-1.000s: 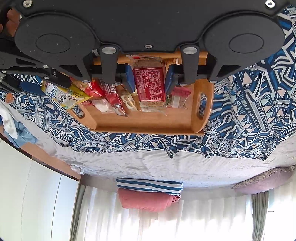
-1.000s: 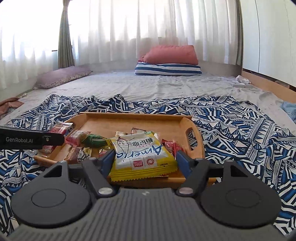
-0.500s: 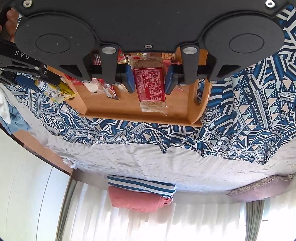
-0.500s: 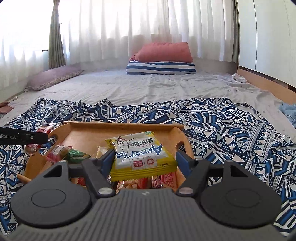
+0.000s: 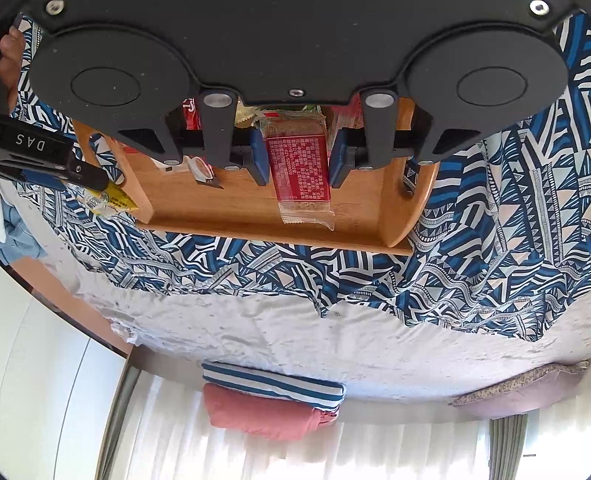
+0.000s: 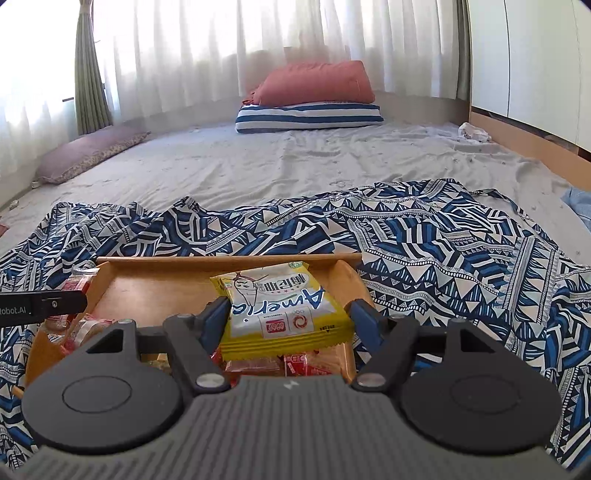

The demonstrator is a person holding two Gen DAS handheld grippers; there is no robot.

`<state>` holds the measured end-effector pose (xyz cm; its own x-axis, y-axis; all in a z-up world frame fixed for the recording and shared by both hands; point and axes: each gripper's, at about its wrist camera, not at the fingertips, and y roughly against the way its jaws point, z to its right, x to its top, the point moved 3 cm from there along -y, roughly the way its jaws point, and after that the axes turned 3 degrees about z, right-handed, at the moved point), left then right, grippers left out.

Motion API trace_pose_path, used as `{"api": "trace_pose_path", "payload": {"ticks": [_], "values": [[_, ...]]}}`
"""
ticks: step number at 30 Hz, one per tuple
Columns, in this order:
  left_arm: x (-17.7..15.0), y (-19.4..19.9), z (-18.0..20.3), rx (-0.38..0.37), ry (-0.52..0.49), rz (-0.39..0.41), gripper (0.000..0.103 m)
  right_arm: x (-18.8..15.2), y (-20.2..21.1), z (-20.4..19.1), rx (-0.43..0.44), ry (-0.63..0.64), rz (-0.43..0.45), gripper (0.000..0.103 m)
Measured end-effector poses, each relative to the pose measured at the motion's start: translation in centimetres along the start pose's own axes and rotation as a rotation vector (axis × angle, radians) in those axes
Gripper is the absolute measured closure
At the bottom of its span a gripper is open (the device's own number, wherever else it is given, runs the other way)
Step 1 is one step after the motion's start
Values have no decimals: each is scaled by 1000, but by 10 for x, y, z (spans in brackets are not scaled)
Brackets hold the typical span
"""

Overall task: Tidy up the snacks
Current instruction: 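Lower both packets into the tray and open both tools to release them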

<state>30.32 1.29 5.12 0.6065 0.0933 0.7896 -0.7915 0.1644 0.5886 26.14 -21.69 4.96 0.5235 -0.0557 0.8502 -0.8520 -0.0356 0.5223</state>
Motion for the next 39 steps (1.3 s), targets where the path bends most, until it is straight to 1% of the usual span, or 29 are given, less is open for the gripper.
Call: {"api": "trace_pose_path", "payload": {"ticks": [8, 13, 16, 21, 25, 29, 39], "values": [[5, -25, 3, 12, -7, -26, 70, 2, -25, 9, -23, -29, -37, 30], [10, -35, 2, 5, 4, -41, 70, 2, -33, 10, -35, -9, -48, 30], [11, -42, 1, 6, 10, -54, 70, 5, -38, 13, -30, -17, -56, 30], [11, -52, 4, 19, -21, -65, 70, 7, -51, 21, -21, -71, -90, 29], [9, -59, 5, 19, -18, -79, 70, 5, -61, 22, -22, -90, -106, 29], [7, -68, 6, 24, -12, -85, 70, 3, -68, 22, 11, -132, -119, 29], [1, -82, 9, 28, -22, -102, 70, -2, -75, 12, 26, -54, -123, 30]]}}
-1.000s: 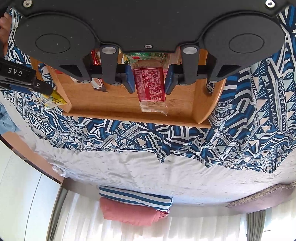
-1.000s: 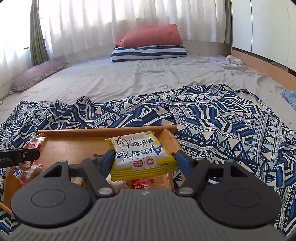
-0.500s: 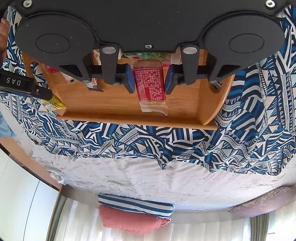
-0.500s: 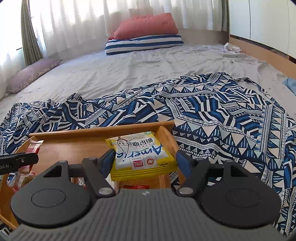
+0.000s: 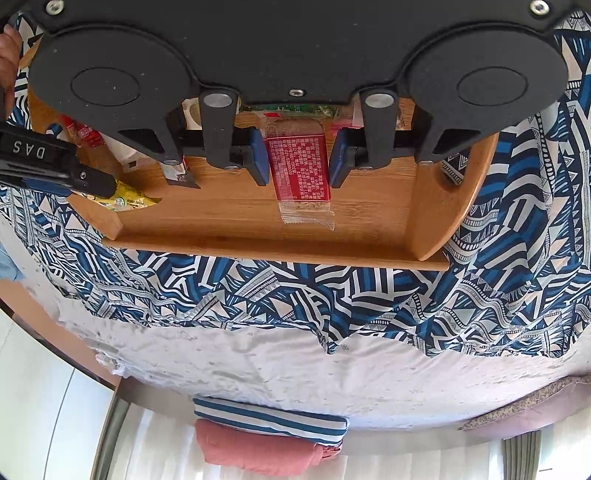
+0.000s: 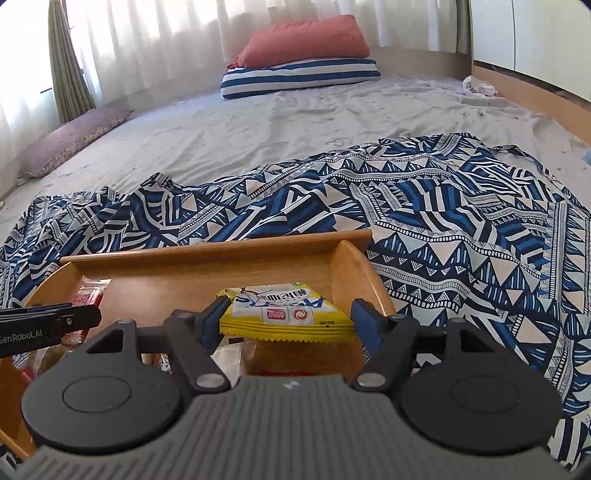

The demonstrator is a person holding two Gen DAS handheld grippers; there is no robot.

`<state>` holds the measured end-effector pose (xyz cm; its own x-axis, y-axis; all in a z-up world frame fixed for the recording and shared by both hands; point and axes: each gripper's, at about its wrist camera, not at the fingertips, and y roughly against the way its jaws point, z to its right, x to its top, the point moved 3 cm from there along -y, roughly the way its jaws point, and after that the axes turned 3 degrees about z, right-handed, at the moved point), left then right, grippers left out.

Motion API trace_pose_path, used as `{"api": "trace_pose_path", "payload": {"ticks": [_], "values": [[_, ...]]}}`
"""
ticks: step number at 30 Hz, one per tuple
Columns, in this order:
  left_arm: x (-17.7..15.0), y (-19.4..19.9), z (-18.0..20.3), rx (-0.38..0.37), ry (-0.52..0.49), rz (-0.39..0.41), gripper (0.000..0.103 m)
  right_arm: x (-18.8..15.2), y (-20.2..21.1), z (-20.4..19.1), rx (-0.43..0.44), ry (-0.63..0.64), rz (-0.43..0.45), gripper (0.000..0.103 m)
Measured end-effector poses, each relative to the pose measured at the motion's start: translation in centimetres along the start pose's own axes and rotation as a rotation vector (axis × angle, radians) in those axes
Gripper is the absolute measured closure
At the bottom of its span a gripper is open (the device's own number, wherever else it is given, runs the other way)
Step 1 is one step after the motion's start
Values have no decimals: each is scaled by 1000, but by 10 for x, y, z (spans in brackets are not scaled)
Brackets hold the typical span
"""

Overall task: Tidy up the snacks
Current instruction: 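Lower both packets into the tray and open both tools to release them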

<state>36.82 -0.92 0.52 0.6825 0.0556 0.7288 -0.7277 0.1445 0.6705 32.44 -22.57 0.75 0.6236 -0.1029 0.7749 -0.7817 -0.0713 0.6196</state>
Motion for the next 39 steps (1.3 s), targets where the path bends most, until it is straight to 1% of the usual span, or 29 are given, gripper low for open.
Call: {"api": "trace_pose_path", "payload": {"ticks": [4, 10, 25, 30, 35, 36, 38, 39], "values": [[-2, -6, -1, 9, 4, -9, 70, -3, -3, -7, -9, 47, 1, 30], [-3, -12, -1, 11, 6, -17, 70, -4, -9, -12, -18, 62, -1, 30], [-2, -18, 2, 25, -11, -1, 69, -11, -21, -11, -30, 51, -21, 30], [-2, -19, 4, 35, -19, -5, 69, -13, -21, -11, -10, 38, -23, 30], [-1, -20, 4, 39, -17, -3, 69, -14, -19, -12, -6, 46, -22, 27], [-1, -20, 5, 39, -20, -3, 68, -14, -19, -12, -6, 48, -23, 27], [-1, -20, 6, 36, -17, -4, 59, -14, -18, -13, -8, 56, -21, 22], [-1, -19, 6, 36, -10, -7, 52, -14, -18, -14, -9, 61, -19, 22]]}}
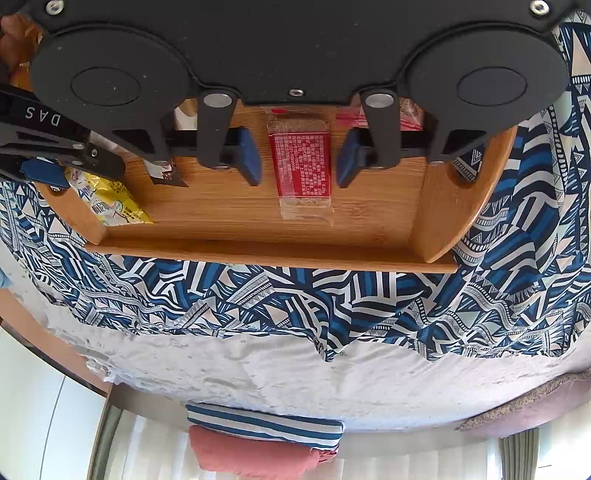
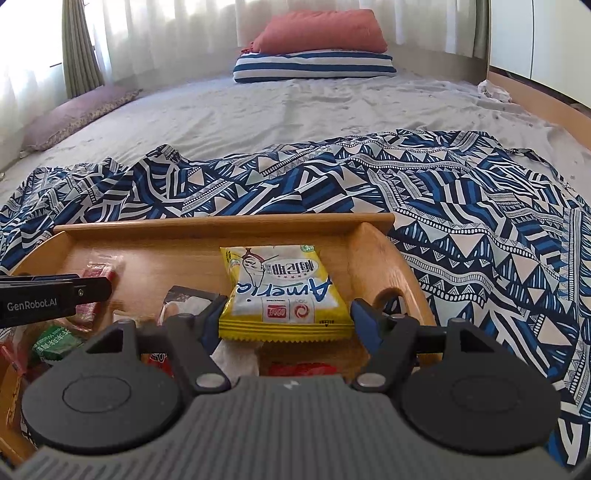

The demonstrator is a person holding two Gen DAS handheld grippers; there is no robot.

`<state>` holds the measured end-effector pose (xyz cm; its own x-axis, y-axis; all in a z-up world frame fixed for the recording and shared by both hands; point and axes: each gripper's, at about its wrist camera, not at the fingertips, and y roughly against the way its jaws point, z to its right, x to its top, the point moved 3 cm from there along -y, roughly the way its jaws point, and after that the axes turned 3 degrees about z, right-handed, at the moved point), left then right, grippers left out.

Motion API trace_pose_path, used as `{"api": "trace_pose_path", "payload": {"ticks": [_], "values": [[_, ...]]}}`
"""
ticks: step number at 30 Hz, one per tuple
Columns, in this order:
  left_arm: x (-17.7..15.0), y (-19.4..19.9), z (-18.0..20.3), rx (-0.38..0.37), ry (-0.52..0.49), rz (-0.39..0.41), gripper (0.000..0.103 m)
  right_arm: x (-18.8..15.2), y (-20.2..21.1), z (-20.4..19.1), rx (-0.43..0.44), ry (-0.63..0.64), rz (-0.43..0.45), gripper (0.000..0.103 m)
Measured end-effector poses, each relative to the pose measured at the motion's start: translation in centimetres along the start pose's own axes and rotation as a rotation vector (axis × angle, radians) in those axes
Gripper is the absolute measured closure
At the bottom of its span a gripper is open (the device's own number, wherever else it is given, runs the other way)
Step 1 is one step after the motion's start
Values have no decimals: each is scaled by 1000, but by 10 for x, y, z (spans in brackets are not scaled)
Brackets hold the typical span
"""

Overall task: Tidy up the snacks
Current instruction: 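Lower both packets into the tray and open both tools to release them, then withdraw both open tools up and away from the tray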

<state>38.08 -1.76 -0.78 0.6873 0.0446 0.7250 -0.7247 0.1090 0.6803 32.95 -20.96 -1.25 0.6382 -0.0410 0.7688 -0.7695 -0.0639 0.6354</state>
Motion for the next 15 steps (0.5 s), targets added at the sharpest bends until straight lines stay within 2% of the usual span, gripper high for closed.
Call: {"api": "trace_pose_path", "payload": {"ticks": [1, 3, 7, 12, 15], "values": [[0, 1, 0, -1, 7, -4, 47, 0, 1, -1, 0, 6, 2, 21], [1, 3, 0, -5, 17, -6, 43, 0, 4, -2, -1, 17, 8, 20], [3, 12, 0, -21, 7, 10, 28, 2, 11, -8, 0, 51, 23, 17], [6, 27, 1, -26, -5, 34, 17, 7, 25, -16, 2, 89, 53, 14], [8, 37, -1, -33, 10, 43, 15, 11, 34, -19, 6, 93, 67, 13]]}}
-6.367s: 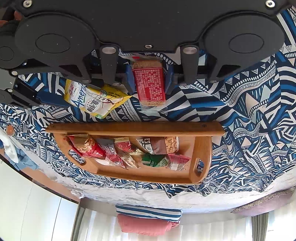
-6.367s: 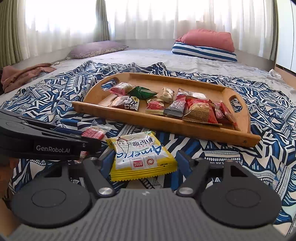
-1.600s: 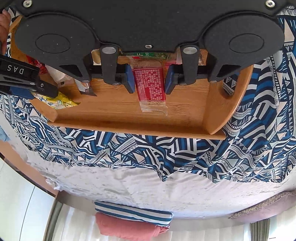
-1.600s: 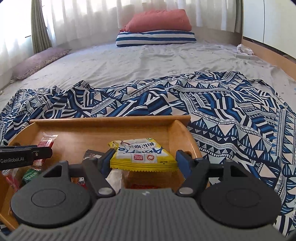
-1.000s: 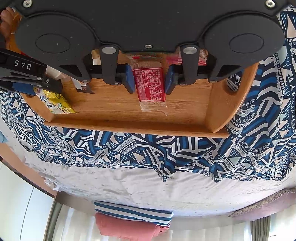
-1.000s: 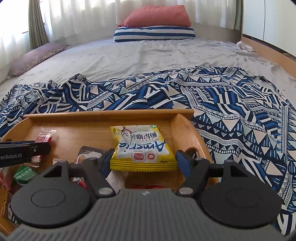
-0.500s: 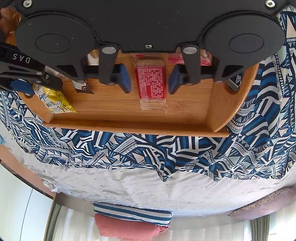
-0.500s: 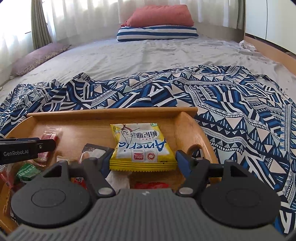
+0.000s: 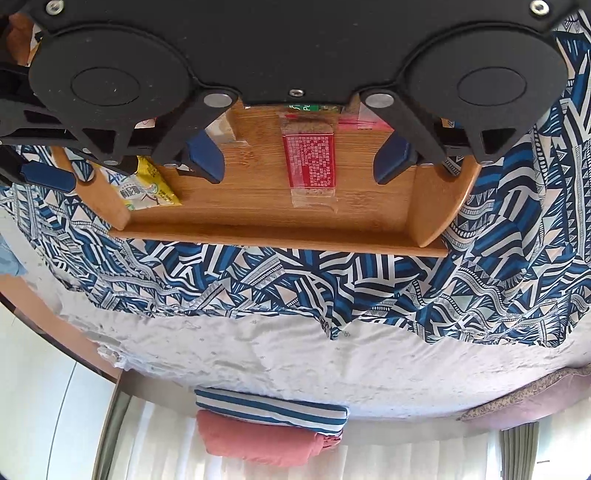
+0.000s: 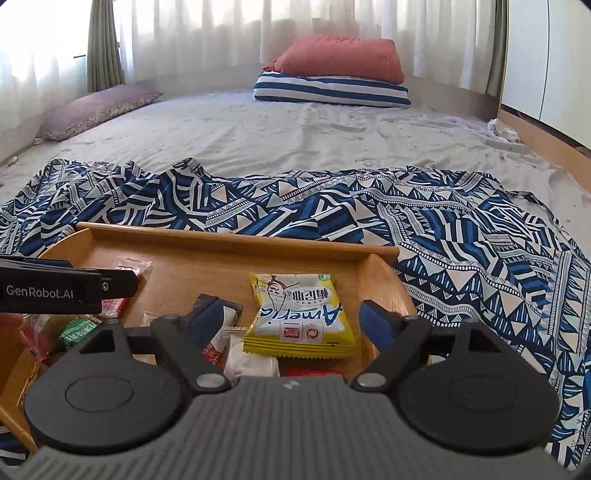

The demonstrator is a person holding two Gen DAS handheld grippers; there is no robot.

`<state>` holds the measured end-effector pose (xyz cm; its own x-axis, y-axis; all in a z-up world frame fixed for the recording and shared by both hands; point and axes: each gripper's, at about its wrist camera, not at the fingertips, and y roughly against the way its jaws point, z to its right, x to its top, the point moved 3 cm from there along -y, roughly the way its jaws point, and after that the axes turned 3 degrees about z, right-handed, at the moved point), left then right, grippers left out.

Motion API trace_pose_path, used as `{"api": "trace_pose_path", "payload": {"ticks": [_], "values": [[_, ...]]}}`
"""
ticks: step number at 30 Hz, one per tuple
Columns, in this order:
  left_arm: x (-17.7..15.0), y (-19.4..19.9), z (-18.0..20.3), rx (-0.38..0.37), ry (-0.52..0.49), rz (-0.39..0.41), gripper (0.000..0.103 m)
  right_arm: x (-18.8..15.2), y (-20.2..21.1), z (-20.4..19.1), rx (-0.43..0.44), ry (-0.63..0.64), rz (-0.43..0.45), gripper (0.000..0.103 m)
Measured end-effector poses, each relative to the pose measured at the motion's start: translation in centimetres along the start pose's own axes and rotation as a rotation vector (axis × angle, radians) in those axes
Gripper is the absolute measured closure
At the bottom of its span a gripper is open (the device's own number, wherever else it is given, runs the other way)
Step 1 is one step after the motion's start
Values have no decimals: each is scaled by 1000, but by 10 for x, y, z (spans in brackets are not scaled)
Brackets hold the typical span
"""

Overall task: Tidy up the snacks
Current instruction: 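Withdraw both open tools up and away from the tray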

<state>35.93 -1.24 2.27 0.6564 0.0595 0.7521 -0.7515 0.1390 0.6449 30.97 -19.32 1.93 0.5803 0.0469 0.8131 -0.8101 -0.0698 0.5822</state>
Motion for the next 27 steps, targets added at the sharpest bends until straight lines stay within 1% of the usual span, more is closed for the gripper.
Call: {"api": "trace_pose_path", "payload": {"ticks": [4, 8, 10, 19, 24, 27], "values": [[2, 14, -3, 5, 6, 15, 10, 4, 11, -2, -2, 6, 8, 12], [2, 28, -4, 12, -6, 24, 9, 6, 23, -4, -12, 6, 17, 12], [1, 35, -5, 11, -14, 31, 8, 6, 29, -4, -15, 0, 19, 8], [-4, 65, -7, 13, -22, 52, 5, 5, 54, -7, -8, -5, 33, 5], [-10, 87, -4, 33, -55, 51, 4, 2, 74, -7, -2, -21, 28, 3], [-15, 106, -2, 29, -82, 65, 4, -1, 88, -6, 15, -37, 25, 2]]}}
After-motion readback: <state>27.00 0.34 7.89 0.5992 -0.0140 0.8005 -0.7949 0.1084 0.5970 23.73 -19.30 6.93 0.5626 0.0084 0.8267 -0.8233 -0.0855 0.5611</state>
